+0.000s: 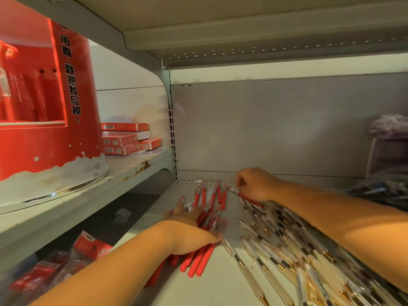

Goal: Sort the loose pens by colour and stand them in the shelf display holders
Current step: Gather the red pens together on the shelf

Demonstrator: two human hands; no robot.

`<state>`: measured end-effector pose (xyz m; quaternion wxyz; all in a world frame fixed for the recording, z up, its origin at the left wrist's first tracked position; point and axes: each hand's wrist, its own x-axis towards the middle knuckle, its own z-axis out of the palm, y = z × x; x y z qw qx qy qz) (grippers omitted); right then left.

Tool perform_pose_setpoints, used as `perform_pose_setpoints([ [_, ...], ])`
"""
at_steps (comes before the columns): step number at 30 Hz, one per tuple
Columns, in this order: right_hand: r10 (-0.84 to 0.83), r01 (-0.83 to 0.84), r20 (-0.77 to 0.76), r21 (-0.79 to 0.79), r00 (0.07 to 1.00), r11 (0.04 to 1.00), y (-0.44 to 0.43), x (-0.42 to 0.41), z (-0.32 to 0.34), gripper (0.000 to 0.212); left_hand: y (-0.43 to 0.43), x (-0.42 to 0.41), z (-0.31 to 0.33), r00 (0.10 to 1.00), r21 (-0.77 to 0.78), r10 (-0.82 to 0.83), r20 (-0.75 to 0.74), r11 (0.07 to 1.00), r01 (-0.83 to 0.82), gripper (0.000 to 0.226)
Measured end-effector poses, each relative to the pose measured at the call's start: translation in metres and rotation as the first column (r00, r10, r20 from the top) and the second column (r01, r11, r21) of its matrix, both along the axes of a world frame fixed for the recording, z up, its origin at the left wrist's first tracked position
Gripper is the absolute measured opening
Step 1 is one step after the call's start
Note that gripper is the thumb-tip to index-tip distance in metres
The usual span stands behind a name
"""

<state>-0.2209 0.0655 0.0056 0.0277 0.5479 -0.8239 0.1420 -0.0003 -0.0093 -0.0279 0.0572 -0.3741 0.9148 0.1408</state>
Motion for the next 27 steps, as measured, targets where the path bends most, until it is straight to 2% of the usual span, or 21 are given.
perform_pose_setpoints([
  [2,-0.086,0.09,-0.061,0.057,0.994,0.994,-0.011,-0.012,-0.002,0.021,0.0,-0.001,0.002,0.997,-0.02,0.011,-0.071,1.0,-0.013,0.099],
  [5,-0.131,0.142,-0.112,0.099,0.985,0.985,-0.024,-0.019,-0.009,0.029,-0.004,-0.001,0.007,0.975,-0.087,0.029,-0.222,0.995,-0.049,0.073],
  [8,-0.145,0.162,-0.143,0.113,0.979,0.98,-0.031,-0.023,-0.019,0.026,-0.01,0.001,0.015,0.945,-0.14,0.033,-0.326,0.987,-0.083,0.044],
  [10,-0.18,0.191,-0.119,0.082,0.976,0.978,-0.031,-0.022,-0.017,0.021,-0.013,0.001,0.016,0.924,-0.136,0.044,-0.381,0.985,-0.102,0.037],
  [13,-0.174,0.174,0.015,-0.044,0.985,0.984,-0.024,-0.01,-0.003,0.015,-0.013,-0.002,0.016,0.878,-0.075,0.072,-0.473,0.99,-0.122,0.033],
  [15,-0.065,0.085,0.162,-0.12,0.985,0.989,-0.016,0.012,0.005,0.01,-0.014,-0.008,0.018,0.82,-0.005,0.094,-0.565,0.993,-0.117,0.034],
  [18,0.139,-0.072,0.41,-0.175,0.902,0.982,0.0,0.059,0.005,0.011,-0.01,-0.015,0.025,0.683,0.167,0.201,-0.702,0.979,-0.115,0.041],
  [20,0.223,-0.125,0.527,-0.216,0.82,0.968,0.008,0.086,0.001,0.013,-0.01,-0.016,0.027,0.624,0.268,0.281,-0.729,0.956,-0.117,0.041],
  [22,0.285,-0.122,0.592,-0.3,0.754,0.946,0.012,0.101,-0.002,0.014,-0.009,-0.015,0.026,0.61,0.342,0.345,-0.714,0.931,-0.126,0.033],
  [24,0.328,-0.114,0.631,-0.355,0.703,0.928,0.01,0.106,-0.002,0.015,-0.01,-0.01,0.024,0.587,0.411,0.402,-0.703,0.903,-0.127,0.016],
  [26,0.338,-0.13,0.631,-0.353,0.698,0.926,0.003,0.101,0.0,0.014,-0.012,-0.005,0.025,0.568,0.446,0.434,-0.699,0.886,-0.129,0.007],
  [27,0.32,-0.115,0.614,-0.349,0.721,0.93,-0.003,0.096,0.001,0.013,-0.014,-0.003,0.025,0.574,0.411,0.413,-0.707,0.901,-0.143,0.006],
])
